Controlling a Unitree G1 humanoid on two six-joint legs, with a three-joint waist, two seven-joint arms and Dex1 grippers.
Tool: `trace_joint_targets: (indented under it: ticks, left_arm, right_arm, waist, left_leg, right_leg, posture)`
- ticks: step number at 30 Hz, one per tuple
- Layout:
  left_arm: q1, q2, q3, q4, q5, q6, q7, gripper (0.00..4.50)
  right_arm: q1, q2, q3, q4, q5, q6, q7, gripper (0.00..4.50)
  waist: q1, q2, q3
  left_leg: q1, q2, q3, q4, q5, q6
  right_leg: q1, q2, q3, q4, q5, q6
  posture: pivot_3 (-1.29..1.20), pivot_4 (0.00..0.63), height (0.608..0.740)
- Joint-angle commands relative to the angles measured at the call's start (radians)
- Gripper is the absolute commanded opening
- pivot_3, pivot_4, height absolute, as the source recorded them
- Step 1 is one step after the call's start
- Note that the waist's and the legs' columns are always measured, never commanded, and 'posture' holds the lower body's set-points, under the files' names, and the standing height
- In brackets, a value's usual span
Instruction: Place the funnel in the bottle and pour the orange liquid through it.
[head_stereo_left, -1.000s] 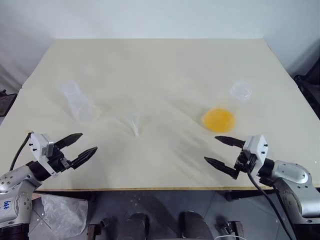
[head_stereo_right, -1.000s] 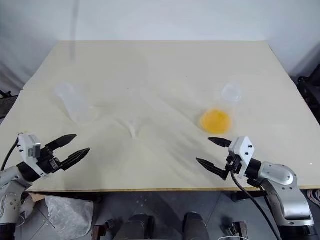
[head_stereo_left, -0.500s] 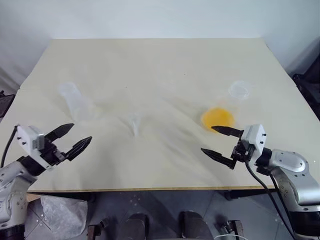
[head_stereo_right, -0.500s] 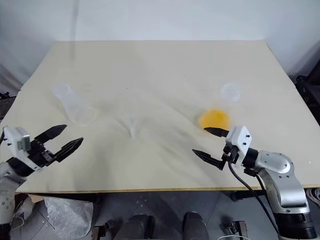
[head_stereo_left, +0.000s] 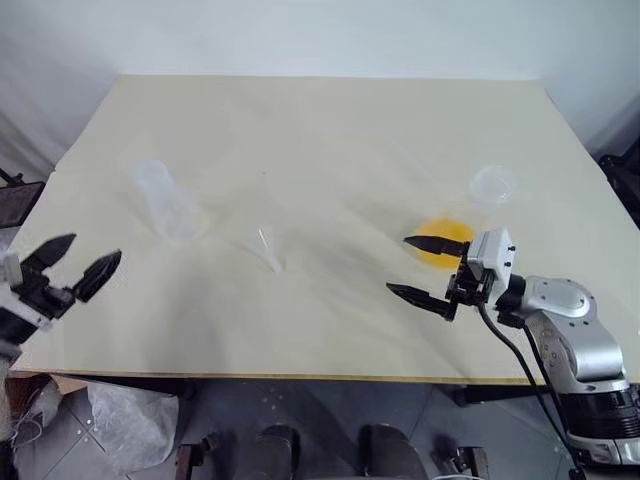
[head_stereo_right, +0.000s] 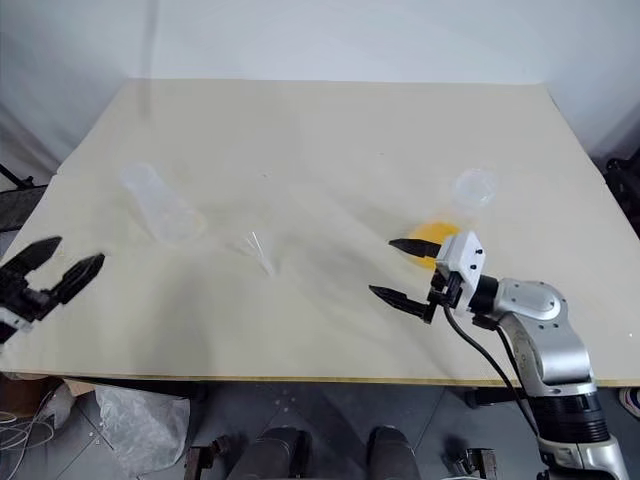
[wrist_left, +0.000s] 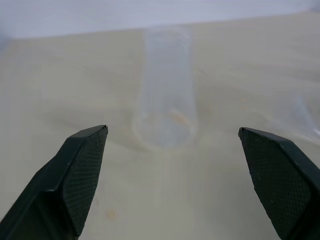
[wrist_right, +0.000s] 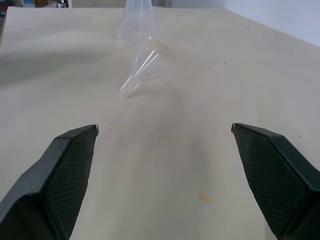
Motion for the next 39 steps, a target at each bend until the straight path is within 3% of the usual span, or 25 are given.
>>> trace_joint_targets:
  ticks: [1,10,26,29,34,39]
  left_arm:
    - [-0.13,0.017,-0.07,0.135,0.063,-0.06,0.024,4.46]
    - [-0.425,0.022,-0.212,0.452,0.147,-0.171,-0.043,4.46]
    - [-0.702,0.029,-0.305,0.805,0.251,-0.307,-0.064,4.46]
    - [-0.728,0.028,-0.316,0.83,0.263,-0.305,-0.064,3.86]
    - [-0.745,0.029,-0.314,0.844,0.255,-0.298,-0.091,2.44]
    - [-0.753,0.053,-0.299,0.839,0.236,-0.287,-0.138,2.43]
  right_arm:
    - [0.015,0.008,-0.016,-0.055,0.028,0.011,-0.021,4.5]
    - [0.068,0.004,-0.033,-0.138,0.057,0.058,-0.061,4.5]
    - [0.122,-0.003,-0.039,-0.192,0.062,0.067,-0.099,4.5]
    - [0.124,-0.004,-0.038,-0.194,0.061,0.068,-0.102,4.5]
    - [0.125,-0.001,-0.035,-0.196,0.058,0.066,-0.11,4.5]
    - [0.134,-0.002,-0.037,-0.201,0.057,0.064,-0.113,4.5]
  waist:
    - [0.0,0.0,0.0]
    - [-0.023,0.0,0.0]
    - [-0.021,-0.002,0.001]
    - [-0.023,-0.002,0.001]
    - [-0.022,-0.002,0.001]
    - [-0.022,-0.002,0.001]
  left_leg:
    - [0.0,0.0,0.0,0.0,0.0,0.0]
    - [-0.001,-0.001,0.001,0.0,0.0,0.0]
    - [-0.001,-0.002,0.002,0.002,0.0,0.0]
    - [-0.001,-0.003,0.002,0.001,0.0,0.0]
    - [-0.001,-0.003,0.002,0.002,0.0,0.0]
    - [-0.001,-0.002,0.001,0.002,0.0,0.0]
  right_leg:
    - [0.0,0.0,0.0,0.001,0.0,0.0]
    - [-0.002,0.0,-0.002,0.005,0.0,0.001]
    - [-0.004,0.0,-0.004,0.012,0.0,0.001]
    - [-0.004,0.0,-0.004,0.012,0.0,0.001]
    - [-0.005,0.0,-0.004,0.013,0.0,0.001]
    - [-0.005,0.0,-0.004,0.014,0.0,0.001]
  posture:
    - [0.0,0.15,0.74]
    - [0.0,0.15,0.74]
    - [0.0,0.15,0.74]
    - [0.0,0.15,0.74]
    - [0.0,0.15,0.74]
    - [0.0,0.15,0.74]
